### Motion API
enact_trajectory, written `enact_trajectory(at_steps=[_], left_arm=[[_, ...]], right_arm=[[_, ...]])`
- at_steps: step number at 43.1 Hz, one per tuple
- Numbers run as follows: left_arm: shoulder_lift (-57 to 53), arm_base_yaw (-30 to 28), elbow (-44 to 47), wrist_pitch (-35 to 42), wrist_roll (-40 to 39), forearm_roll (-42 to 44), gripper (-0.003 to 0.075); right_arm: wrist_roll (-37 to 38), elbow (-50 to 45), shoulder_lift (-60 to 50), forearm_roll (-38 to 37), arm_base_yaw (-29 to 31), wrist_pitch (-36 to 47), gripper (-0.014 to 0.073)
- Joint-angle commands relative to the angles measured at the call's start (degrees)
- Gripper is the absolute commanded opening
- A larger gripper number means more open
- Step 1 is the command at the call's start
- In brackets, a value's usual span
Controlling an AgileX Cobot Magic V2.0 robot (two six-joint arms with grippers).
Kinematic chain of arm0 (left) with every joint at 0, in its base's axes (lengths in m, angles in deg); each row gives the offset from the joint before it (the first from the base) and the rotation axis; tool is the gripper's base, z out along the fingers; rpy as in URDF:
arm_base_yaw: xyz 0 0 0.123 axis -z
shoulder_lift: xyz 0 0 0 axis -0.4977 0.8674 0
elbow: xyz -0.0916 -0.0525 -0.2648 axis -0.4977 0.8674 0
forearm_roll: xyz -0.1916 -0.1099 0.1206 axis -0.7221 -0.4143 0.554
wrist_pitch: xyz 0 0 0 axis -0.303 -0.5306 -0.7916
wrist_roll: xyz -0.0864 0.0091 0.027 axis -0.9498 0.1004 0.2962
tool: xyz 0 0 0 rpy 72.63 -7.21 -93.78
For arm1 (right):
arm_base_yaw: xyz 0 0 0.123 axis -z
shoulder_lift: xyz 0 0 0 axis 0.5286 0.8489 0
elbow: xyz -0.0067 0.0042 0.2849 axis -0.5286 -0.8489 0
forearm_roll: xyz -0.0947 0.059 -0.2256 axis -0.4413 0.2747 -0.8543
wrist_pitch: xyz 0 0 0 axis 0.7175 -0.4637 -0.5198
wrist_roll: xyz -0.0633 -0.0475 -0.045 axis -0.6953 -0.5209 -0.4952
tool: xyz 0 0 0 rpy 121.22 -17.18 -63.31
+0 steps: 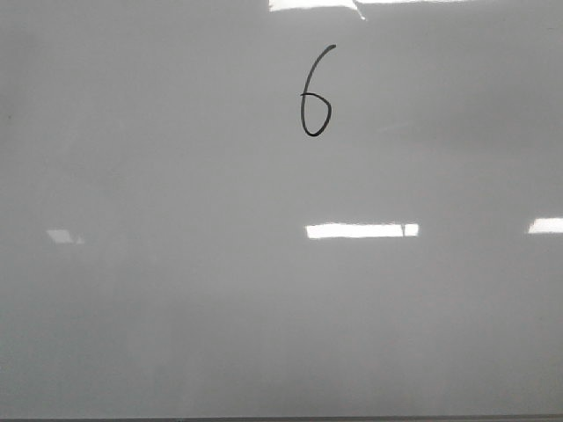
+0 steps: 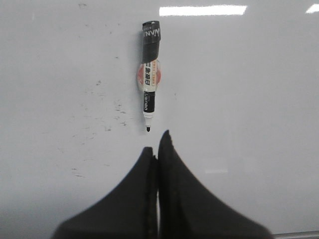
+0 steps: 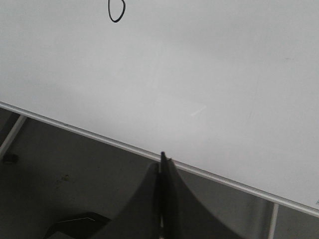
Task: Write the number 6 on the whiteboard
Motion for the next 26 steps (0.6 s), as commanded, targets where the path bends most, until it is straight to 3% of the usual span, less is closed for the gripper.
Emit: enact_trajectory(at_steps=[1,9,26], left_arm=[[-3.3,0.5,-0.5,4.6,0.5,2.4,-0.0020],[-12.4,0.5,8.3,12.1,0.5,6.0,-0.0020],[-33.7,-4.8,33.6,26.4,0.4,3.5,-0.0020]], right_arm=[[-0.3,1.8,0.0,-0.5,0.4,3.8,-0.0067],[-0.3,1.8,0.0,-0.5,0.4,3.8,-0.0067],[-0.3,1.8,0.0,-0.5,0.4,3.8,-0.0067]])
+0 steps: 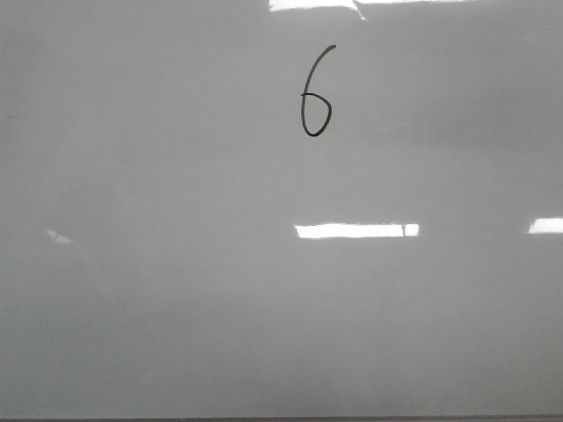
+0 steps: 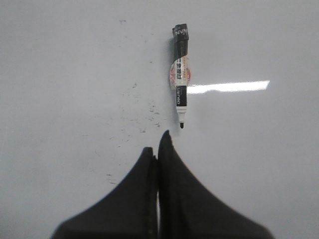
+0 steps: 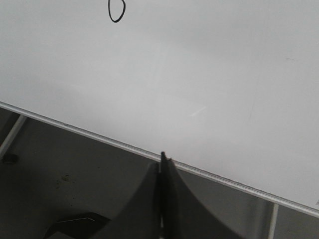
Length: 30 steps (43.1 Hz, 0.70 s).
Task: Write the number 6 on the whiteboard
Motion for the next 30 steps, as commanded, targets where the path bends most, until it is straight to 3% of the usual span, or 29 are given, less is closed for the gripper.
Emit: enact_trajectory(at_steps=[1,14,30], left_arm=[[-4.4,-1.4,4.0,8.1,0.1,-2.0,-0.0020],[-9.8,-2.4,18.1,26.3,0.1,-3.1,-0.0020],[-9.8,-2.2,18.0,26.0,0.1,-3.1,-0.0020]], right_arm=[[-0.3,1.8,0.0,-0.5,0.4,3.8,-0.0067],[-0.3,1.8,0.1,-0.5,0.4,3.7,-0.0067],[-0.3,1.8,0.1,-0.5,0.4,3.6,-0.0067]])
